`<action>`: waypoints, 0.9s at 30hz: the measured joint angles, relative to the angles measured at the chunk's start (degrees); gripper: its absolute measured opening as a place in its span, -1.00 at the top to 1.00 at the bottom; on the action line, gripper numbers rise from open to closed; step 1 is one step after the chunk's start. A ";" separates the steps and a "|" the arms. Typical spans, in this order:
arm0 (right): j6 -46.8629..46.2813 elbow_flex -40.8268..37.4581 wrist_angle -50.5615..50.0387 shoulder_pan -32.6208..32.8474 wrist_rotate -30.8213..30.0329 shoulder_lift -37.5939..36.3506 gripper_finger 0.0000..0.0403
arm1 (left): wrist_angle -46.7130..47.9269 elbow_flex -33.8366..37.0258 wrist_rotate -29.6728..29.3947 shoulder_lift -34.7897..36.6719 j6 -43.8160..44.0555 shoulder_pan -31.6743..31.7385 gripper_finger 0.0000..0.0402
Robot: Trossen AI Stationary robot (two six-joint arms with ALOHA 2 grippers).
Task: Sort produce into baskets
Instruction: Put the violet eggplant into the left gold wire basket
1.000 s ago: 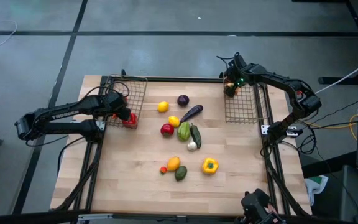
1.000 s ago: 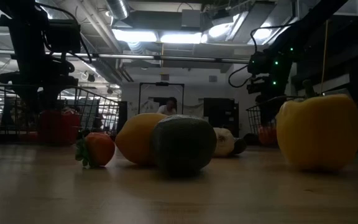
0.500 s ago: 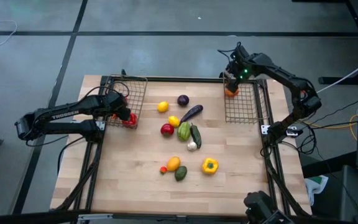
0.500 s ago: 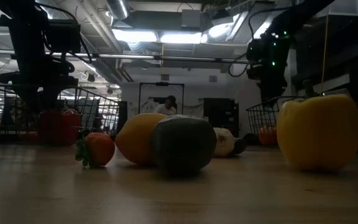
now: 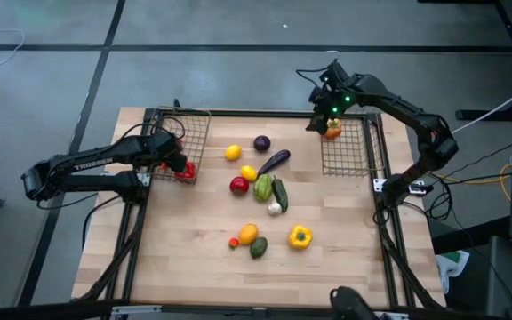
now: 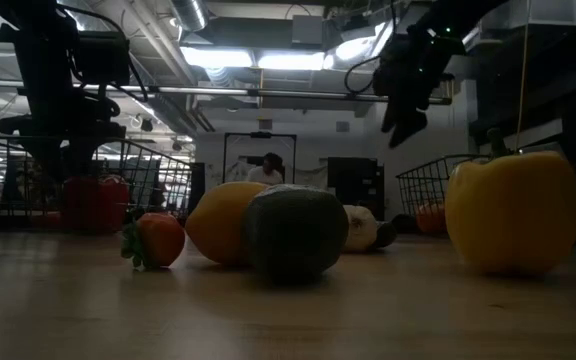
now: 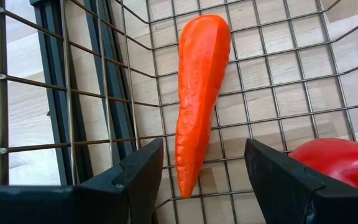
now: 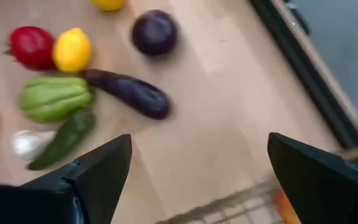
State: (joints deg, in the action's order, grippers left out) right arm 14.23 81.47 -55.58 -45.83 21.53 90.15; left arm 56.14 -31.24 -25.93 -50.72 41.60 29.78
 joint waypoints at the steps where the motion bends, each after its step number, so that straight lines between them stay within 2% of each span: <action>1: -0.45 0.00 -0.02 0.90 0.50 0.00 -0.85 | 0.00 0.00 0.00 0.00 -0.01 0.00 -0.10; 10: 1.12 0.00 0.71 10.83 0.52 0.00 -0.85 | 0.00 0.00 0.00 0.00 0.00 0.00 -0.10; 17: 1.52 0.00 5.42 19.21 0.46 0.00 -0.85 | 0.00 0.00 0.00 0.00 -0.02 0.00 -0.10; 27: 0.58 0.00 1.11 29.05 0.38 0.00 -0.85 | 0.00 0.00 -0.06 0.01 1.23 0.00 -0.10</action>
State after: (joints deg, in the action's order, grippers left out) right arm 14.81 81.47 -54.48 -16.78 21.91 90.15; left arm 56.14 -31.24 -25.99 -50.71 42.83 29.78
